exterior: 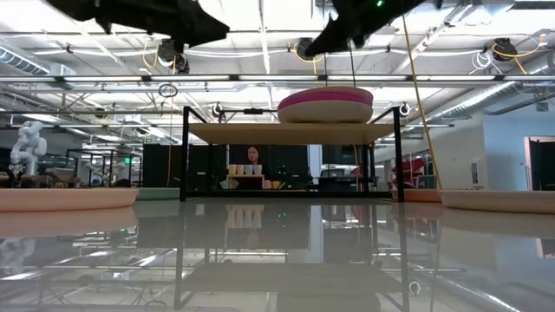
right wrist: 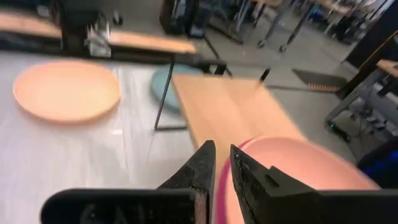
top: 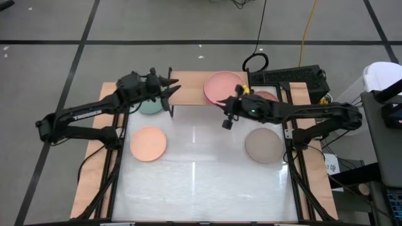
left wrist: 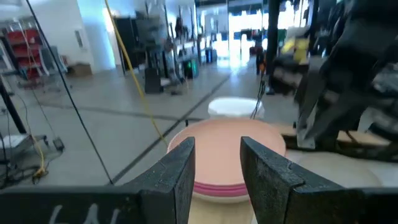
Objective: Place and stack plates onto a shelf
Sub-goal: Adjust the stacked plates on the shelf
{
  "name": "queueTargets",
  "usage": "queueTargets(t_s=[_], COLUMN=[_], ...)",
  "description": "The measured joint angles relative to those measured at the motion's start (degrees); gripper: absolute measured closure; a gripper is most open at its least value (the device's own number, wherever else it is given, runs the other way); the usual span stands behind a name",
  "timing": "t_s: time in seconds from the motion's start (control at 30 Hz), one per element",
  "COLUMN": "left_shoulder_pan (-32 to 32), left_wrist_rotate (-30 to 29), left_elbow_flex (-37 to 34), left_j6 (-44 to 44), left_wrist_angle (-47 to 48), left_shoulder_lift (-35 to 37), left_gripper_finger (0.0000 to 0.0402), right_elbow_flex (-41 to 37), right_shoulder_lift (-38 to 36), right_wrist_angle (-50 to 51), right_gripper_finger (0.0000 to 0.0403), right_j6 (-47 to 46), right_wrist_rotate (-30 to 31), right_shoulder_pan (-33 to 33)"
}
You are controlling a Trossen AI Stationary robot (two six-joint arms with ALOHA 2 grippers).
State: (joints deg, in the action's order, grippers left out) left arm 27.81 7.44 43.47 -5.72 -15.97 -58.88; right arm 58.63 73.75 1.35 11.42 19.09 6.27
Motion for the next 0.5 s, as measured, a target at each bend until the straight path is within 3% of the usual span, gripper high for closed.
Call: queueTargets(t_s=[0.2, 0.37, 0.5], left_shoulder_pan=[0.49, 0.44, 0.44], left_wrist_rotate=[-0.04, -0.06, -0.04], left_elbow_flex=[-10.02, -14.37, -15.99], left_j6=[4.01, 5.68, 6.28], left_wrist_angle=[-7.95, -10.20, -10.50], left_shoulder_lift=[7.59, 11.88, 12.80], left_gripper_finger=[0.0268, 0.0268, 0.0268], right_elbow_flex=[-0.02, -0.02, -0.03], right_shoulder_lift=[5.84, 8.47, 10.15], right_wrist_angle=[0.39, 0.79, 1.68], right_gripper_finger=[0.0369, 0.0369, 0.0369], right_j6=[-0.14, -0.02, -0.01], right_wrist_rotate=[-1.39, -4.30, -1.55], right_shoulder_pan=[0.91, 0.88, 1.01])
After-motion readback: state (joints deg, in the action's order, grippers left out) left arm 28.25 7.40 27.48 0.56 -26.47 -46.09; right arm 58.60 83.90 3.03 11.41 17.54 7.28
